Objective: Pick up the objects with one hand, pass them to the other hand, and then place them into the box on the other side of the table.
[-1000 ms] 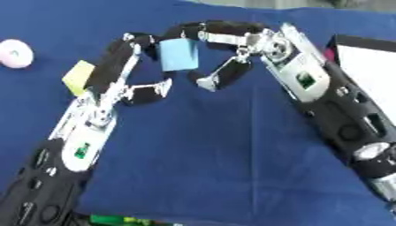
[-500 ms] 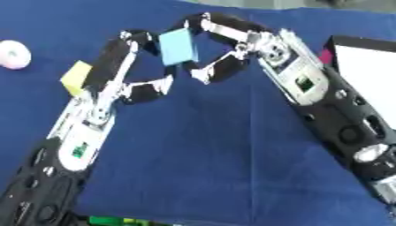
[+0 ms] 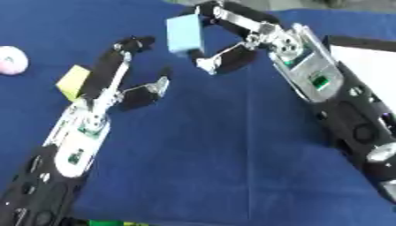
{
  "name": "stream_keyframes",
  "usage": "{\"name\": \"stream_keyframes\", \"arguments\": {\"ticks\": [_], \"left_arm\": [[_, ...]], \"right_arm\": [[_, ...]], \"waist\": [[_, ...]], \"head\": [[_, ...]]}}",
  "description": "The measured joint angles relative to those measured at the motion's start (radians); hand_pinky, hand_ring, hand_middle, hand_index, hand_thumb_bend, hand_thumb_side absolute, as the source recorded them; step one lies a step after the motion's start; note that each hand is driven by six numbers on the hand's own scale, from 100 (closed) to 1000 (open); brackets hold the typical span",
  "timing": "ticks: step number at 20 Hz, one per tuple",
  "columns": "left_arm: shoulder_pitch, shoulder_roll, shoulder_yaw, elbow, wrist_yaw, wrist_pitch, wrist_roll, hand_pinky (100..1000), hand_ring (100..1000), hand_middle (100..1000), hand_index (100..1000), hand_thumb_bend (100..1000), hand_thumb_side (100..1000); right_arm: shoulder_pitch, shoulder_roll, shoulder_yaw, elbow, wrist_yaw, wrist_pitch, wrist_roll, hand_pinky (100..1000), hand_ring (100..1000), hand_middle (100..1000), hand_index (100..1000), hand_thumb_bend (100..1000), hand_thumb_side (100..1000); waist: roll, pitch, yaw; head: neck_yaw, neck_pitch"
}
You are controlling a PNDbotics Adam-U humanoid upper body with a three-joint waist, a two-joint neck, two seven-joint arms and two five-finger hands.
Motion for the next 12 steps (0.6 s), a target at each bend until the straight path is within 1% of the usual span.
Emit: {"name": "stream_keyframes", "arguments": {"ticks": [2,7,9,12], "left_arm": [[0.015,0.038,0.013,-0.005,0.028,0.006,-0.009,885,772,720,859,100,527],[0.061,0.165,0.062,-0.075,0.127,0.027,-0.025,878,768,738,845,100,534],[0.081,0.211,0.083,-0.109,0.166,0.04,-0.026,880,774,774,862,100,558],[0.134,0.288,0.13,-0.161,0.237,0.056,-0.019,883,779,787,871,100,560]], "right_arm": [[0.026,-0.05,-0.028,-0.039,-0.045,0.026,-0.007,908,1000,766,780,100,100],[0.135,-0.206,-0.131,-0.146,-0.174,0.096,-0.041,911,1000,772,786,100,100],[0.178,-0.26,-0.167,-0.176,-0.206,0.115,-0.06,912,1000,777,791,100,100],[0.277,-0.344,-0.232,-0.196,-0.237,0.13,-0.101,908,1000,774,789,100,100]], "waist": [[0.002,-0.002,-0.008],[0.01,-0.003,-0.015],[0.013,-0.002,-0.015],[0.017,0.0,-0.015]], "head": [[-0.005,0.001],[-0.041,0.005],[-0.055,0.004],[-0.072,-0.001]]}}
